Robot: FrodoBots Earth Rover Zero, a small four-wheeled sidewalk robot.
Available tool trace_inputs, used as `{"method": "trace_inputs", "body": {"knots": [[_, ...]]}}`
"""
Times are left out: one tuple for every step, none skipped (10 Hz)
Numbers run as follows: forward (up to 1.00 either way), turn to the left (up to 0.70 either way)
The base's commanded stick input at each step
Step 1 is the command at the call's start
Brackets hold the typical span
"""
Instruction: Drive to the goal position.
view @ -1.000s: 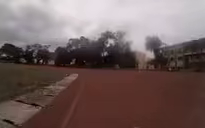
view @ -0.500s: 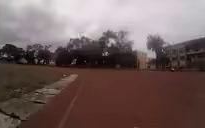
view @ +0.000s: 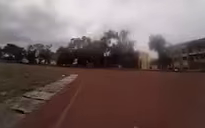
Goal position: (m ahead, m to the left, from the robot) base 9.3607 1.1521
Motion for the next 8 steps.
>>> {"method": "trace_inputs", "body": {"knots": [[1.0,0.0],[1.0,0.0],[1.0,0.0],[1.0,0.0],[1.0,0.0],[1.0,0.0],[1.0,0.0],[1.0,0.0]]}}
